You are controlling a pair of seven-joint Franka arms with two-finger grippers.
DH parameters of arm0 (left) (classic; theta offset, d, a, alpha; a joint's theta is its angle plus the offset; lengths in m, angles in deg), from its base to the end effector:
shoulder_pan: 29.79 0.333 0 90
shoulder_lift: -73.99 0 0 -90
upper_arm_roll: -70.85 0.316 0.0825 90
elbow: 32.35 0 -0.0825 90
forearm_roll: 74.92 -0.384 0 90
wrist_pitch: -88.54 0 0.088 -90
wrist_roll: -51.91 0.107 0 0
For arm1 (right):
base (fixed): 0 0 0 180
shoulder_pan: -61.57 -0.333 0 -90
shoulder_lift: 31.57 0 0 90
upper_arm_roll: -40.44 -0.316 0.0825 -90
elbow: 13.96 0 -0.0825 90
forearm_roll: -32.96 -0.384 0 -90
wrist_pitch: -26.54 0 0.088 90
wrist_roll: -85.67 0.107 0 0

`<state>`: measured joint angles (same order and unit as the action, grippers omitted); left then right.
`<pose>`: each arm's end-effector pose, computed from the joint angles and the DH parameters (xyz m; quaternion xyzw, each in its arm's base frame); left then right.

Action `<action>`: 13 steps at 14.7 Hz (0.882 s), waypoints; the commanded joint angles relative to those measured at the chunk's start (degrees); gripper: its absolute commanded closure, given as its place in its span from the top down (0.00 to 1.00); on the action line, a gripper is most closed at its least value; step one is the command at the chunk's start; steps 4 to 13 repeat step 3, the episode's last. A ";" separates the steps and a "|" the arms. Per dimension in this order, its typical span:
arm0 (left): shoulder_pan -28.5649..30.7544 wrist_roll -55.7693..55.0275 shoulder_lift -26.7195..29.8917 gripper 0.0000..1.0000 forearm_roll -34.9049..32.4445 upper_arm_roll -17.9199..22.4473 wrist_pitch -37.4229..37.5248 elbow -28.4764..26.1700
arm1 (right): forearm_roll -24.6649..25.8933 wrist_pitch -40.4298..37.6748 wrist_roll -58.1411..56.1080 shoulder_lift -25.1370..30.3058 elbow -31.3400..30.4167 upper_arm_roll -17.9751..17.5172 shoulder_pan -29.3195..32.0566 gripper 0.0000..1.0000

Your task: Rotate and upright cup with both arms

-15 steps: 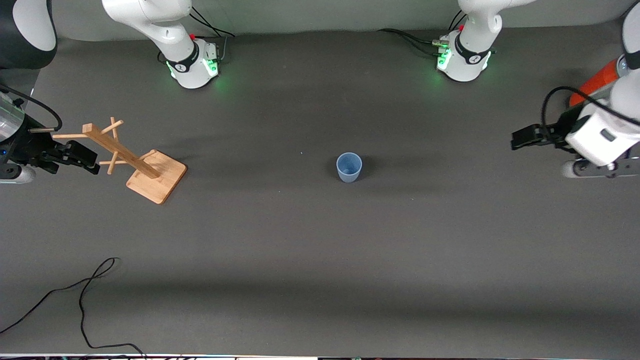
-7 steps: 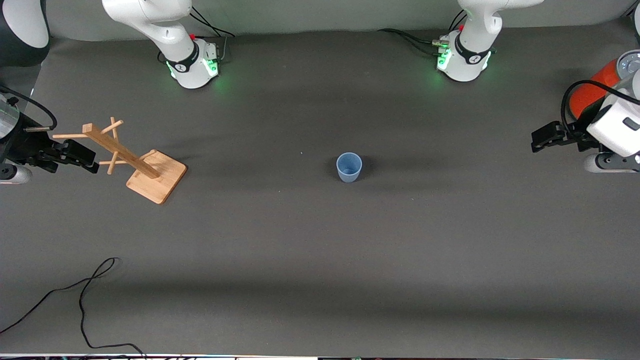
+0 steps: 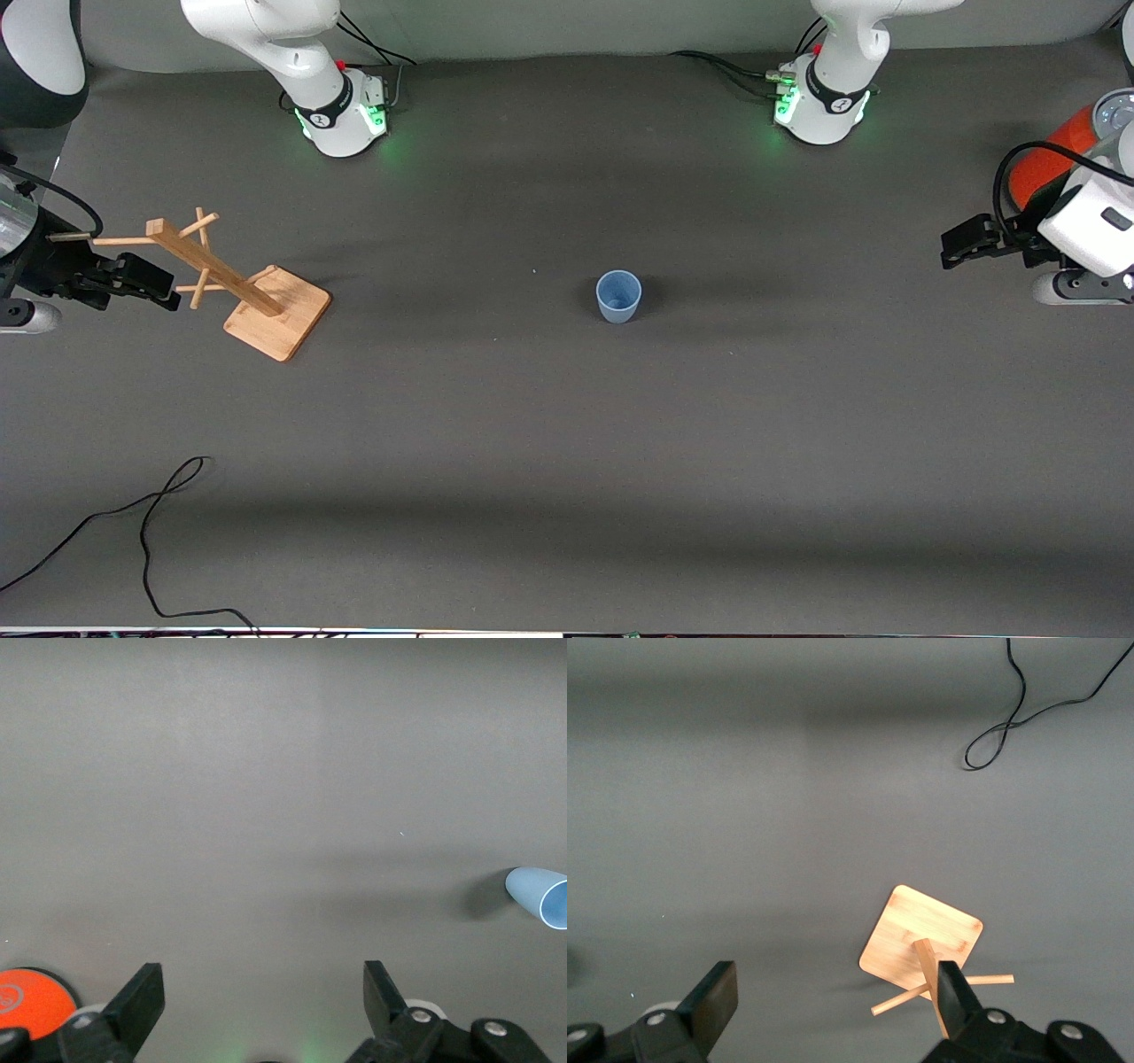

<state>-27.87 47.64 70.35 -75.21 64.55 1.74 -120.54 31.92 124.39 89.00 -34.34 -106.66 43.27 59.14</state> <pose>0.5655 -0.0408 0.5992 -0.9990 0.0010 0.0436 0.0023 0.5801 -0.0017 0.5870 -0.9992 0.0335 -0.0206 0.0084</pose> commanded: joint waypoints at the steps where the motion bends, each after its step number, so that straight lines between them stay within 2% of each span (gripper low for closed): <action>1: -0.86 0.93 1.88 1.00 -0.77 0.85 -0.74 -2.07 | -1.33 -0.99 -0.69 -1.18 2.36 0.07 0.32 1.00; 13: -0.95 0.93 1.79 1.00 -0.77 0.85 -0.74 -1.99 | -1.33 -1.17 -0.95 -1.09 2.27 0.07 0.32 1.00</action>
